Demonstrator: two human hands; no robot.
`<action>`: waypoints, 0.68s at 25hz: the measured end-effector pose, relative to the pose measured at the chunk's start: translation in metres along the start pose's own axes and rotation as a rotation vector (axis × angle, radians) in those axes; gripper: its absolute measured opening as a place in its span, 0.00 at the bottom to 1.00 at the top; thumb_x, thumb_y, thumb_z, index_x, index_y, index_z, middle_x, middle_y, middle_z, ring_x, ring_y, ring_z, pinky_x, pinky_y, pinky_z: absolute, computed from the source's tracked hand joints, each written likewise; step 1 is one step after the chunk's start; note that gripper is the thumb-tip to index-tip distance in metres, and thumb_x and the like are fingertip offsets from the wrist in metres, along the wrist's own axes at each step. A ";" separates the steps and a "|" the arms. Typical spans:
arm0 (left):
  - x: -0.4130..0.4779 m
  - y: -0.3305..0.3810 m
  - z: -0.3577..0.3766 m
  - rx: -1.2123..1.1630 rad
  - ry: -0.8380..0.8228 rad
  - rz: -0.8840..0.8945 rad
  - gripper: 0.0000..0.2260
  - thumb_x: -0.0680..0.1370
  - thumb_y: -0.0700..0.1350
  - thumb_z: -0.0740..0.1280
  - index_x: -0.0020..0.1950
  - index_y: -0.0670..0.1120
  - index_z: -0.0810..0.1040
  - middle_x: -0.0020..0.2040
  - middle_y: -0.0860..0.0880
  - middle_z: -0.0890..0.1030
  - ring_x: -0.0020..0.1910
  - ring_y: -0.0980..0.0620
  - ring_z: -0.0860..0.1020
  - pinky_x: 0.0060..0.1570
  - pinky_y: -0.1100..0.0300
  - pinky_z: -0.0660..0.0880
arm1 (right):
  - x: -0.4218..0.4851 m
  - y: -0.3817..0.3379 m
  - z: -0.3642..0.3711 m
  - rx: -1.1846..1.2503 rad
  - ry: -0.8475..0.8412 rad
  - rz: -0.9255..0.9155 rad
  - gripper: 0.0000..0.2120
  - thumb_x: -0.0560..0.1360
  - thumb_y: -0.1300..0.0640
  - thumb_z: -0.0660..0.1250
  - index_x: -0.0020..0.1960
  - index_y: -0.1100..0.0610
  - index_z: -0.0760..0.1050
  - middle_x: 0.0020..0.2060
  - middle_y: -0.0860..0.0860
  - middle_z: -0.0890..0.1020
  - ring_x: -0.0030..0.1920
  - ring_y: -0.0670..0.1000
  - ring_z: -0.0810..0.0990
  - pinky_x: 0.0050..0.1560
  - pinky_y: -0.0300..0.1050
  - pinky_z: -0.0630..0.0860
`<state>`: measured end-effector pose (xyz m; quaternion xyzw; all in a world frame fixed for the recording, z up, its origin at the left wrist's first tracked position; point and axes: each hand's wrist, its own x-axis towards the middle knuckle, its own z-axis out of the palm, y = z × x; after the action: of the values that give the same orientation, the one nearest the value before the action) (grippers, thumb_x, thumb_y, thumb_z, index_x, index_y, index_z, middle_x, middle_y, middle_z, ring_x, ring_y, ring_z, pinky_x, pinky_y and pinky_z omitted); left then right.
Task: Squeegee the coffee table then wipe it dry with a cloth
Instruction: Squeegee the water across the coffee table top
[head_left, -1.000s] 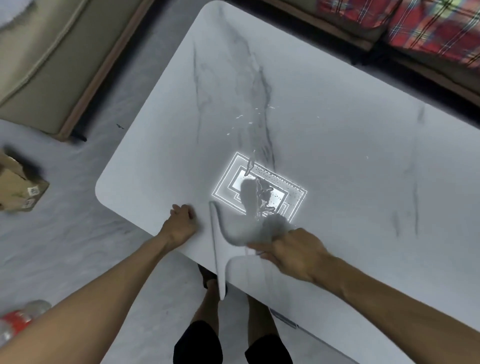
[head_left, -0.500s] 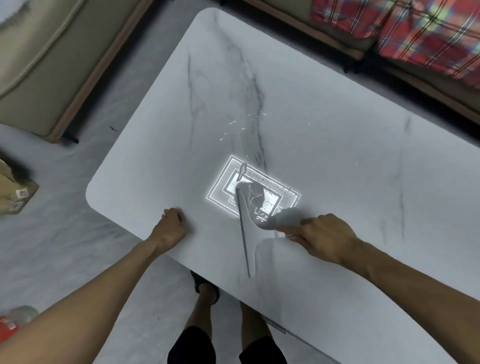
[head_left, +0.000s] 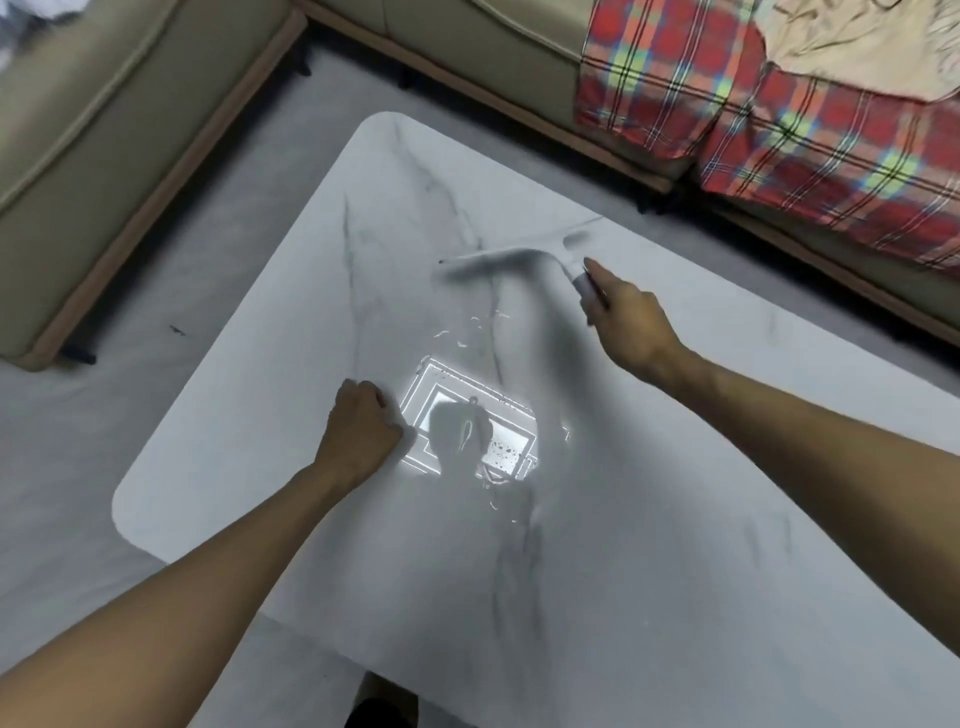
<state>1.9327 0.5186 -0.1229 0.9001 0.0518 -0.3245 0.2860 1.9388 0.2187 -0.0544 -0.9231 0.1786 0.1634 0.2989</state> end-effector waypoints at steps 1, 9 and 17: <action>0.014 0.003 -0.002 0.037 -0.002 0.026 0.14 0.67 0.38 0.64 0.33 0.49 0.59 0.41 0.48 0.66 0.47 0.34 0.74 0.39 0.46 0.74 | 0.029 -0.013 0.000 -0.007 0.028 0.021 0.15 0.83 0.51 0.51 0.66 0.54 0.69 0.53 0.59 0.80 0.55 0.64 0.77 0.57 0.60 0.74; 0.069 -0.014 -0.001 0.232 -0.285 -0.030 0.14 0.72 0.39 0.60 0.57 0.43 0.65 0.76 0.30 0.50 0.76 0.32 0.52 0.69 0.47 0.64 | 0.139 -0.055 0.016 -0.207 0.070 0.086 0.14 0.82 0.58 0.51 0.63 0.54 0.69 0.55 0.63 0.79 0.49 0.65 0.77 0.49 0.55 0.74; 0.078 0.004 -0.006 0.190 -0.377 -0.120 0.25 0.71 0.40 0.60 0.68 0.39 0.61 0.72 0.26 0.52 0.75 0.29 0.45 0.71 0.43 0.62 | -0.015 0.017 -0.001 -0.301 -0.143 0.199 0.22 0.83 0.52 0.51 0.76 0.40 0.57 0.39 0.56 0.81 0.40 0.61 0.79 0.45 0.53 0.78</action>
<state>1.9988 0.5111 -0.1651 0.8418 0.0202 -0.5070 0.1844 1.9182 0.2087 -0.0561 -0.9212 0.2208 0.2821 0.1516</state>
